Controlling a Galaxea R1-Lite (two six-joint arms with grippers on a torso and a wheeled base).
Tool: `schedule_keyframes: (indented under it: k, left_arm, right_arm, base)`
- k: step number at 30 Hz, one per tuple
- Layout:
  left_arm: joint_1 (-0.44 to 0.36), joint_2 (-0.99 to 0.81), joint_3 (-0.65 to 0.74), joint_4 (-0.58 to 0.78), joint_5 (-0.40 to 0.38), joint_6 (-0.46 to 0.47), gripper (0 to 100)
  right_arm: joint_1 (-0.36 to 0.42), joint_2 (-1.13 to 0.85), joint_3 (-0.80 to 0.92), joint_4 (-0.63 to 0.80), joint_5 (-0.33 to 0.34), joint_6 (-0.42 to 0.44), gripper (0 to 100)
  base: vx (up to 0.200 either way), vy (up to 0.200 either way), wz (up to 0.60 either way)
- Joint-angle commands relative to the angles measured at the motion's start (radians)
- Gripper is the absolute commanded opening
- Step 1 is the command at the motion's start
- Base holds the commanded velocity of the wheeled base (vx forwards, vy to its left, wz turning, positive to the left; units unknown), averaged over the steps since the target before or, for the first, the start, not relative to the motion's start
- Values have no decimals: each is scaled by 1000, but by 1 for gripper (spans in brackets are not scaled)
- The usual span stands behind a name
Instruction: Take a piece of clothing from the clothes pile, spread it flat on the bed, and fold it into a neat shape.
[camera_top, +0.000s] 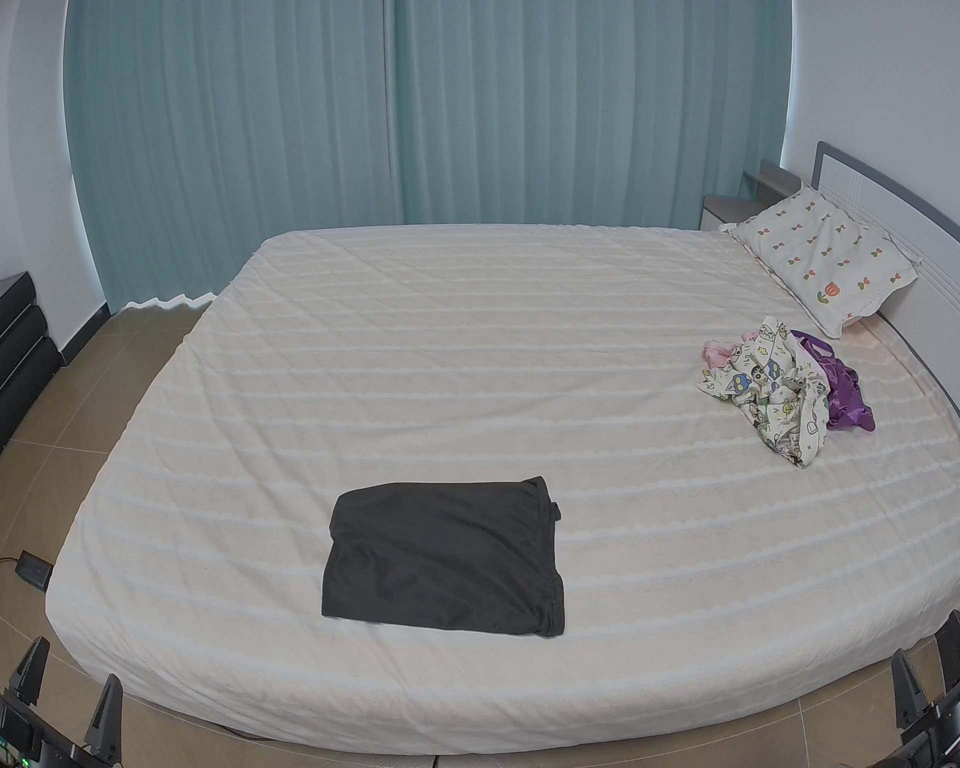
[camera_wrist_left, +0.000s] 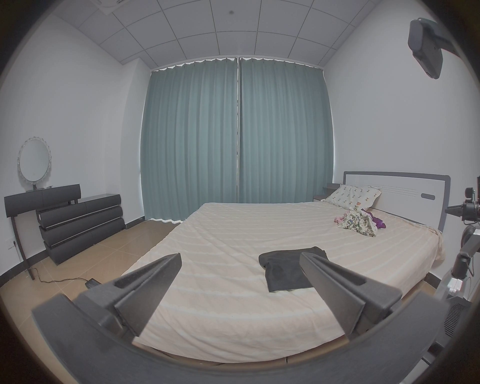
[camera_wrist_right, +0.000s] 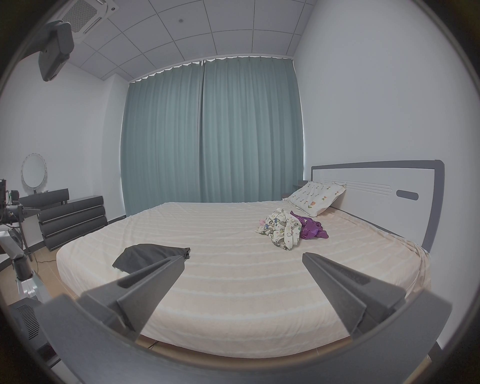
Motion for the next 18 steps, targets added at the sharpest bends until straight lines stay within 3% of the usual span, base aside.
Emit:
schedule_keyframes:
  k: [1,18]
  left_arm:
    - [0,-11,16,0,0,0,100]
    - [0,-11,16,2,2,-11,100]
  right_arm:
    - [0,-11,18,0,0,-1,100]
    - [2,-11,18,-3,-9,14,100]
  base:
    - [0,0,0]
    - [0,0,0]
